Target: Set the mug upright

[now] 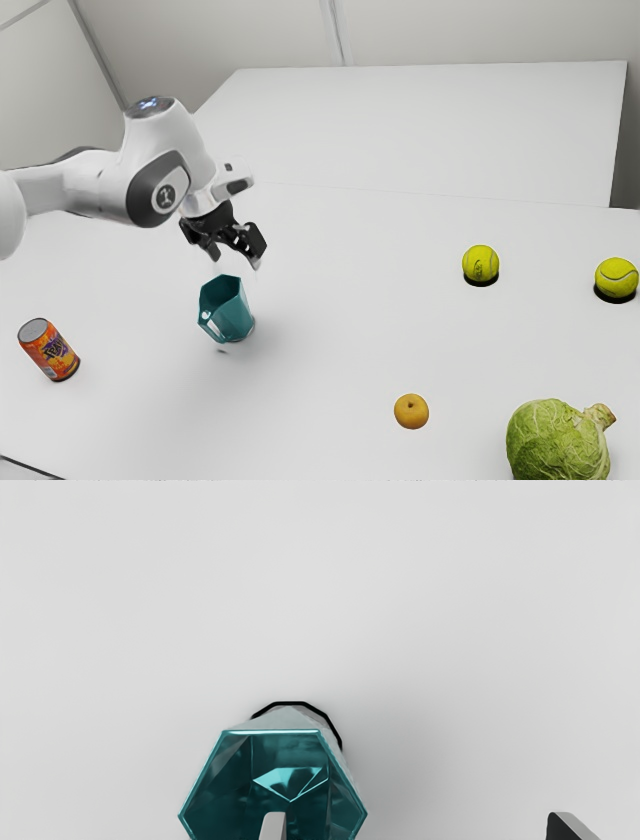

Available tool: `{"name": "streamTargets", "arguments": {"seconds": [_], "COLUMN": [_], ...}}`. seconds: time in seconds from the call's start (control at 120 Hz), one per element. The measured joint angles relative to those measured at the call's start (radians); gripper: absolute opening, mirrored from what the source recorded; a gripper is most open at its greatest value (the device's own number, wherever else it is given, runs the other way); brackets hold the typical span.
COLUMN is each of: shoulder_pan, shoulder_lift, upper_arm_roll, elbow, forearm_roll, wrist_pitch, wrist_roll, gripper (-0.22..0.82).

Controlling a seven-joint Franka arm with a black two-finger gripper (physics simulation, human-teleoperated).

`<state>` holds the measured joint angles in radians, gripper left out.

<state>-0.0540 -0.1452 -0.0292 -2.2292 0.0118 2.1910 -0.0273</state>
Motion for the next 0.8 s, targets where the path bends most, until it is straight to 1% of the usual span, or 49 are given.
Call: {"name": "streamTargets", "arguments": {"seconds": [0.183, 0.492, 0.617, 0.8], "shoulder_pan": [0.002, 0.005, 0.006, 0.008], "shoulder_lift": [0.028, 0.129, 0.145, 0.153], "upper_arm_roll": [-0.001, -0.003, -0.004, -0.006], "elbow": [0.137, 0.384, 0.472, 0.546], "forearm_roll": [-0.02, -0.026, -0.022, -0.015], "wrist_pitch": [-0.148, -0.368, -0.441, -0.509], "wrist_roll": [-0.001, -0.003, -0.004, -0.004], "gripper": [0.57, 0.58, 0.58, 0.58]}}
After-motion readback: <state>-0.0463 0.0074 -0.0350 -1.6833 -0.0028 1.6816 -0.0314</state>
